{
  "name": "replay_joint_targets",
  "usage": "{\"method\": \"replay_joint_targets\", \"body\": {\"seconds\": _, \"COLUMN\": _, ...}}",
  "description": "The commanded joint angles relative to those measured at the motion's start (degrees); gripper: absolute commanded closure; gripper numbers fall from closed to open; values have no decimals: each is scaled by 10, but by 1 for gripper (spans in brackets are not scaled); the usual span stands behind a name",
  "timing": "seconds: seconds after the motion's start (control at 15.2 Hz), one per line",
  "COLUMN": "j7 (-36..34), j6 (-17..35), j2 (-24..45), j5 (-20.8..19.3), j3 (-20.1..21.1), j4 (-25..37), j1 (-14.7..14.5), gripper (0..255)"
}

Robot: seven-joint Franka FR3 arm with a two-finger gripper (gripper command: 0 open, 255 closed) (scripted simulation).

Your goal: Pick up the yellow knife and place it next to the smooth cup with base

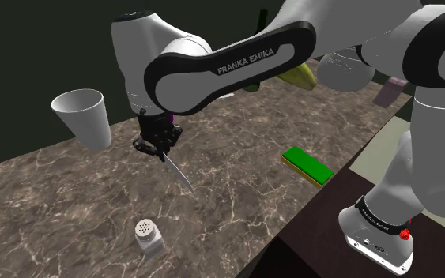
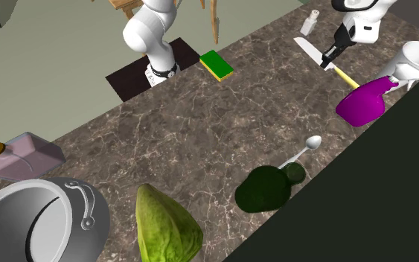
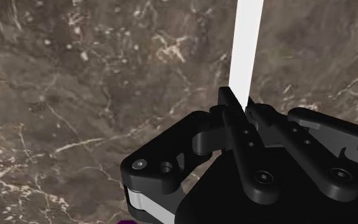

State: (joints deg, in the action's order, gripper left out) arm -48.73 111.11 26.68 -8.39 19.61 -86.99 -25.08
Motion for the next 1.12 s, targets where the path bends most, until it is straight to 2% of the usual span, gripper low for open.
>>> {"method": "replay_joint_targets", "body": {"seconds": 0.0, "j7": 0, "j6": 1, "j2": 0, "j5": 0, "j3": 0, "j4": -1, "j1": 0, "gripper": 255}}
{"method": "replay_joint_targets", "body": {"seconds": 0.2, "j7": 0, "j6": 1, "j2": 0, "j5": 0, "j3": 0, "j4": 0, "j1": 0, "gripper": 255}}
{"method": "replay_joint_targets", "body": {"seconds": 0.26, "j7": 0, "j6": 1, "j2": 0, "j5": 0, "j3": 0, "j4": 0, "j1": 0, "gripper": 0}}
{"method": "replay_joint_targets", "body": {"seconds": 0.59, "j7": 0, "j6": 1, "j2": 0, "j5": 0, "j3": 0, "j4": 0, "j1": 0, "gripper": 0}}
{"method": "replay_joint_targets", "body": {"seconds": 0.86, "j7": 4, "j6": -66, "j2": -12, "j5": 6, "j3": 3, "j4": 56, "j1": -2, "gripper": 0}}
{"method": "replay_joint_targets", "body": {"seconds": 1.06, "j7": 4, "j6": -66, "j2": -12, "j5": 6, "j3": 3, "j4": 56, "j1": -2, "gripper": 0}}
